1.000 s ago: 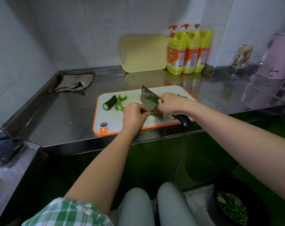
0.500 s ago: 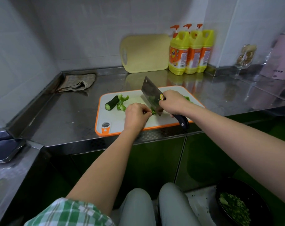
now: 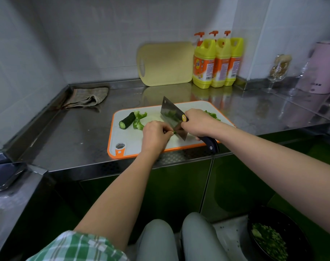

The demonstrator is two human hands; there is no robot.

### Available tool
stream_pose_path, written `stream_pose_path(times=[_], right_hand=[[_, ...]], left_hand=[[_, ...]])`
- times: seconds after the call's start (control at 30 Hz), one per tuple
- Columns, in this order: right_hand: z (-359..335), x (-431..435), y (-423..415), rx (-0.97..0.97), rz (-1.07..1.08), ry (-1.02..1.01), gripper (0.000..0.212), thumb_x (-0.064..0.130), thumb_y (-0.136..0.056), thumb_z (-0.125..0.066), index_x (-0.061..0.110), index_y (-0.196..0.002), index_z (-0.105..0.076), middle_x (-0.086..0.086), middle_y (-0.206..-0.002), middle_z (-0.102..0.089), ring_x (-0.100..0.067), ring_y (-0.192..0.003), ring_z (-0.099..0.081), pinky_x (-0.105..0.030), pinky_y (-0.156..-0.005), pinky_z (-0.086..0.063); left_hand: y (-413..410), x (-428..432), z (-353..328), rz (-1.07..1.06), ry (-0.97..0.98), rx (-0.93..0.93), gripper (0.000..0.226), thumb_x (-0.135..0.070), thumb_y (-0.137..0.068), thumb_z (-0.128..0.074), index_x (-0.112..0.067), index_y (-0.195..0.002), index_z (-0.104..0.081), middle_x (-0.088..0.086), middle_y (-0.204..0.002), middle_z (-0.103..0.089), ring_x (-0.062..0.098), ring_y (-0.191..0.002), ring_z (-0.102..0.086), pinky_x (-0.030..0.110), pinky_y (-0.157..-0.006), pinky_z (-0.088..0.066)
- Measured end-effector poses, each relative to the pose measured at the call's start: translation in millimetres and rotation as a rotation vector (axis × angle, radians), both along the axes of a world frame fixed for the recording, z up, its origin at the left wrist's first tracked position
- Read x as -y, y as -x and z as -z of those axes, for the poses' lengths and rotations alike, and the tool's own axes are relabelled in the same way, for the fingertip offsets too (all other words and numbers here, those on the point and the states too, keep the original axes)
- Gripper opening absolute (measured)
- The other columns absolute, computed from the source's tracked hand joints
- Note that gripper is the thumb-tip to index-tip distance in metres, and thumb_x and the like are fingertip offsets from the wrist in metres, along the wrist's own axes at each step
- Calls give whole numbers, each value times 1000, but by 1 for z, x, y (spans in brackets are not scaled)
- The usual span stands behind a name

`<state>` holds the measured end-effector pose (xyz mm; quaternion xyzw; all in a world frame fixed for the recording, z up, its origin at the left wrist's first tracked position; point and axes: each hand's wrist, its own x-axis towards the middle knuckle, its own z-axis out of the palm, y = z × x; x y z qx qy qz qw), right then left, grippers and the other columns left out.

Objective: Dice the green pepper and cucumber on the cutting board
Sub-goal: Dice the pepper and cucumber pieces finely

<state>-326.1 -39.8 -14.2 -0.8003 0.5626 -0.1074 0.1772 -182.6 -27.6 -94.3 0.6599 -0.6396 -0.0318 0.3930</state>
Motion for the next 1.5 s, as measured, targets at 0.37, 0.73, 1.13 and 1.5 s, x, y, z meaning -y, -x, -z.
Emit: stream_pose_path(times=[0.37,0.73,1.13,1.5], right_hand=[[3,3,-10,-81,-18,4,19,8,-90,-48,8,-71,-45,-12,-63,-52,-25,-46,-53,-25,-43,-41],[19,25,-14,197,70,97,19,12,-94,-44,9,-75,-45,-15,-72,-58,-34,-57,-63,-39,-58,-54],[8,32,28,241,66,-5,19,12,-93,-45,13,-74,-46,-8,-63,-52,-22,-45,-55,-23,-44,-37],[8,32,27,173,12,-57,21,9,-93,-44,10,-72,-42,-17,-71,-56,-23,-43,-52,-24,-45,-40]], left_hand=[[1,1,0,4,20,64,8,-19,-81,-75,-16,-87,-79,2,-85,-75,17,-81,-64,32,-77,-52],[0,1,-4,21,-11,74,8,-19,-82,-74,-15,-88,-79,1,-86,-74,17,-83,-63,27,-75,-47],[-13,31,-19,162,-216,347,59,-28,-82,-72,-17,-136,-51,6,-137,-52,28,-125,-43,34,-101,-35],[-8,30,-17,146,-204,437,36,-39,-88,-65,-15,-114,-69,11,-107,-61,28,-107,-52,35,-88,-40]])
